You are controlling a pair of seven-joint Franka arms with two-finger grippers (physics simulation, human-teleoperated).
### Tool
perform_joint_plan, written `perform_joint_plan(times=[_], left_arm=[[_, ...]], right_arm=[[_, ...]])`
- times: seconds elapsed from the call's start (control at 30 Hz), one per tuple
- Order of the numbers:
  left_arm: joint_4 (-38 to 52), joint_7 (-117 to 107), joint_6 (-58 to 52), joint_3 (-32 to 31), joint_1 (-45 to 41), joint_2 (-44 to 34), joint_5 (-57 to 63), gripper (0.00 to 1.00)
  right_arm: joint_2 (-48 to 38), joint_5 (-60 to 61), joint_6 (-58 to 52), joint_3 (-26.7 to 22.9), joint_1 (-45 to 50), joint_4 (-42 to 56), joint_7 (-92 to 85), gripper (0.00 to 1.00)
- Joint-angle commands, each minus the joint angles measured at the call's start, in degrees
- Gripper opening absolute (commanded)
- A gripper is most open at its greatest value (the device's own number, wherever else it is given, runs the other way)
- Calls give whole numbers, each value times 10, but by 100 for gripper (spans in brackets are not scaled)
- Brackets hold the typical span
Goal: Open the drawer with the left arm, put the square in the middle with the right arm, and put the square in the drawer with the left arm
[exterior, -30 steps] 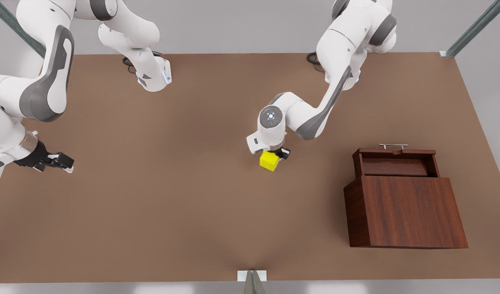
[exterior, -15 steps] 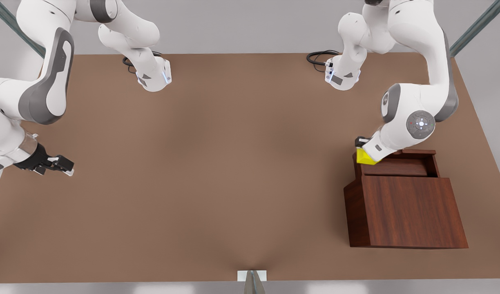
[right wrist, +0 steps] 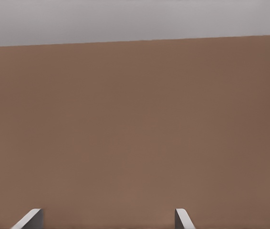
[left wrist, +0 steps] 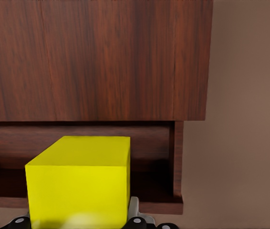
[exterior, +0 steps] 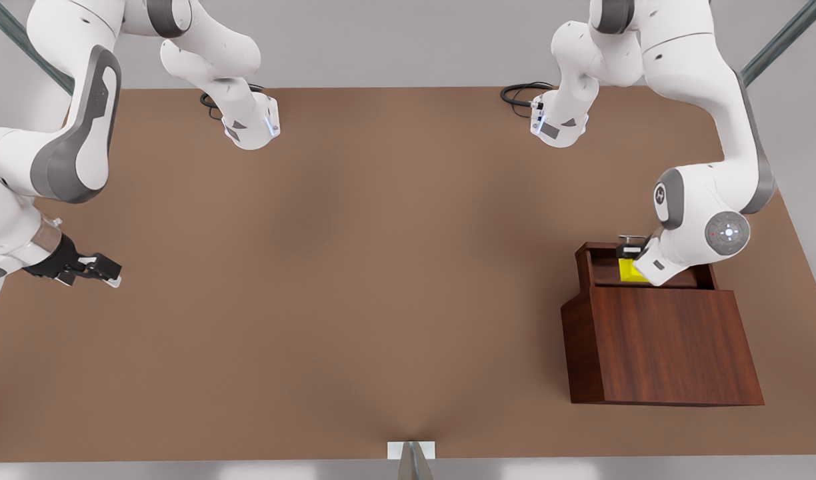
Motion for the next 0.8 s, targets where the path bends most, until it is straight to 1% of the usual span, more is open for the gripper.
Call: perform_joint_plan(times=[0.0, 0.03, 0.07, 0.27, 0.3, 0.4, 0.47, 0.5, 0.53, 0.6, 0.67, 0.77], left_arm=[[0, 0, 0, 0, 0, 1, -10, 70], [1, 0, 0, 0, 3, 6, -11, 97], [1, 0, 1, 1, 3, 6, -11, 100], [1, 0, -5, 5, 1, 6, -11, 100], [6, -5, -19, 7, 1, 2, -11, 100], [69, -6, -35, 1, -6, 2, -14, 100], [115, -6, -54, -15, -8, -6, -14, 100], [154, -8, -67, -52, 13, -16, -13, 100], [186, -13, -74, -202, 138, -27, 5, 100], [198, -46, -70, -425, 309, -39, 89, 100], [196, -65, -49, -448, 321, -38, 107, 100], [192, -66, -49, -448, 320, -39, 108, 100]], right_arm=[[1, 0, 0, 1, 0, 0, 0, 100], [0, 0, 0, 0, 0, 0, 0, 100], [1, 0, 1, 1, 1, 0, 0, 100], [2, 0, 1, 1, 1, 0, 0, 100], [1, 0, 1, 1, 1, 0, 0, 100], [1, -1, 1, 0, 1, 0, 0, 100], [2, -1, 0, 1, 1, -1, 0, 100], [1, -1, 1, 1, 1, 0, 0, 100], [2, -1, 1, 1, 1, 0, 0, 100], [2, -1, 1, 1, 0, 0, 0, 100], [3, -1, 1, 1, 1, 0, 0, 100], [3, 0, 1, 0, 1, 0, 0, 100]])
